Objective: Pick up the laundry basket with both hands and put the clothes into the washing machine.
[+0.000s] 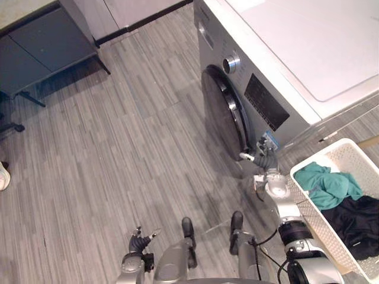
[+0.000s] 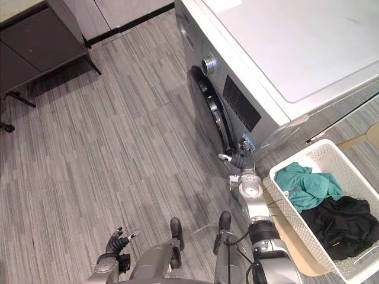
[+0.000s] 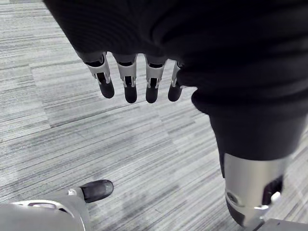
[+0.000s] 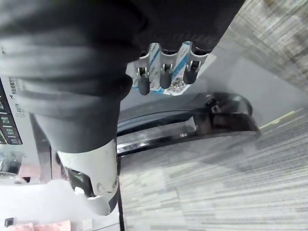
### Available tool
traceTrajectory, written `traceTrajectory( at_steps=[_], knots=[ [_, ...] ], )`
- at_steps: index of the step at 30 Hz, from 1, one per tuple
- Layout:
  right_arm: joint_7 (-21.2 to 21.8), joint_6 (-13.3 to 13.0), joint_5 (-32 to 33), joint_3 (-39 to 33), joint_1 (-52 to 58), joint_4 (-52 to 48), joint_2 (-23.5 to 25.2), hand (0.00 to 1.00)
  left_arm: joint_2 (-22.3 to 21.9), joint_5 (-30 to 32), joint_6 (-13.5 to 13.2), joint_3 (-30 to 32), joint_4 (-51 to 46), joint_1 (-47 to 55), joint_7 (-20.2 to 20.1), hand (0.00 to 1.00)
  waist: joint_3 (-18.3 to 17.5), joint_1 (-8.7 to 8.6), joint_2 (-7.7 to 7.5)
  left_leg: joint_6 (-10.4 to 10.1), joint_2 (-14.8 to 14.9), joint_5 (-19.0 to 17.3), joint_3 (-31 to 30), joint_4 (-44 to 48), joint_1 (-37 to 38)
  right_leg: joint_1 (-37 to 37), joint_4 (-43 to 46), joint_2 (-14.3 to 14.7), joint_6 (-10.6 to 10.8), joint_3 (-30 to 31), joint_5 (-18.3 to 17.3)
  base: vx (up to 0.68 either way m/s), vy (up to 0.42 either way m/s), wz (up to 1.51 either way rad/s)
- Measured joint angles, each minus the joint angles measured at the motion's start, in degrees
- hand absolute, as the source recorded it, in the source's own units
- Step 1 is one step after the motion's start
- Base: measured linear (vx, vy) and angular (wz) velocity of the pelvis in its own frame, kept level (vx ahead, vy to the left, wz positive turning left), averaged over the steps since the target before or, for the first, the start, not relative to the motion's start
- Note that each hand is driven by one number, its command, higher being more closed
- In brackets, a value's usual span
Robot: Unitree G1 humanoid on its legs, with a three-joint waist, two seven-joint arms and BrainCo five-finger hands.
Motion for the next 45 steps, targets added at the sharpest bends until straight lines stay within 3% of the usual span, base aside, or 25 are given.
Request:
traceTrajectory(
  at_steps=[3,16,20,23,30,32,38,40,41,45],
  knots=[
    [-0.8,0.0,1.3,0.0,-4.7,0.1,-2.1,0.00,0.8,-0.9,-0.3,0.0,-0.8,-1.3,0.0,0.00,2.6,0.54,0.03,0.0,0.0,0.0,-0.5,1.6,-1.2,-0.7,1.0,-0.4,-0.1,-0.3,0.2,-0.08,-0.003,0.08],
    [-0.9,0.0,8.3,0.2,-22.8,10.8,-8.9,0.00,3.1,-4.2,-2.1,-0.1,-2.3,-3.3,0.9,0.00,6.4,3.03,0.65,1.7,-1.4,1.2,-4.0,5.1,-8.1,-5.4,4.7,-2.9,-0.4,-3.0,0.3,-0.03,-0.006,0.15],
    [-1.0,-0.4,10.2,-0.1,-27.3,14.3,-10.8,0.00,3.3,-5.3,-2.2,-1.1,-2.2,-4.2,0.9,0.00,8.0,3.21,1.90,2.1,-2.2,1.5,-5.2,5.6,-10.1,-7.2,5.9,-3.9,-0.4,-3.5,0.3,-0.05,-0.021,0.14],
    [-1.8,-0.4,12.0,-1.5,-27.4,16.2,-10.4,0.00,3.3,-5.5,-2.5,-2.5,-2.3,-5.1,0.9,0.00,8.6,4.44,2.72,2.1,-2.5,1.7,-5.9,5.6,-11.7,-8.4,6.1,-4.2,-0.4,-4.1,0.3,-0.04,-0.030,0.10],
    [-3.8,-2.0,15.1,-1.4,-26.0,16.0,-1.9,0.00,2.7,-6.3,-2.8,-4.5,-2.9,-6.0,1.0,0.00,8.9,5.01,3.17,2.1,-3.3,3.1,-8.7,5.2,-13.6,-10.2,9.0,-5.7,-0.6,-6.5,-1.3,0.02,-0.064,0.18],
    [-5.0,-3.2,15.1,-0.9,-25.4,15.7,1.3,0.00,2.3,-6.3,-3.0,-4.6,-3.1,-7.3,1.2,0.00,8.9,6.44,3.20,1.4,-3.3,3.2,-9.9,4.8,-13.6,-10.3,10.4,-6.2,-1.0,-7.7,-2.5,0.00,-0.098,0.31],
    [-4.5,-2.7,15.7,9.5,-29.8,8.2,12.4,0.00,2.3,-7.1,-3.5,-6.7,-7.1,-9.5,2.5,0.00,8.9,11.13,3.91,-0.6,-3.0,4.4,-15.6,1.1,-14.2,-10.3,14.1,-7.5,-2.3,-14.1,-7.0,-0.01,-0.155,0.53],
    [-2.9,-3.0,15.7,14.5,-32.0,1.9,15.7,0.00,2.2,-7.5,-3.8,-6.8,-8.0,-10.0,3.0,0.00,8.9,11.50,4.01,-1.6,-2.9,6.2,-16.7,0.6,-14.7,-10.3,17.4,-9.0,-2.5,-16.7,-9.6,0.04,-0.199,0.90],
    [-2.0,-4.2,15.7,16.6,-32.9,-2.0,17.6,0.00,1.6,-7.5,-3.8,-6.8,-8.6,-10.8,3.4,0.00,8.9,12.54,3.98,-1.6,-3.5,7.2,-17.9,0.6,-14.7,-10.1,19.8,-10.3,-2.5,-17.6,-11.5,0.04,-0.196,0.77],
    [-0.5,-7.3,15.0,21.9,-34.5,-6.4,18.5,0.00,0.4,-7.4,-4.5,-7.0,-10.9,-10.7,3.5,0.00,8.8,13.20,3.99,-1.8,-4.7,8.1,-20.4,0.8,-14.6,-8.8,22.9,-12.1,-2.1,-19.1,-14.0,0.06,-0.177,0.57]
  ],
)
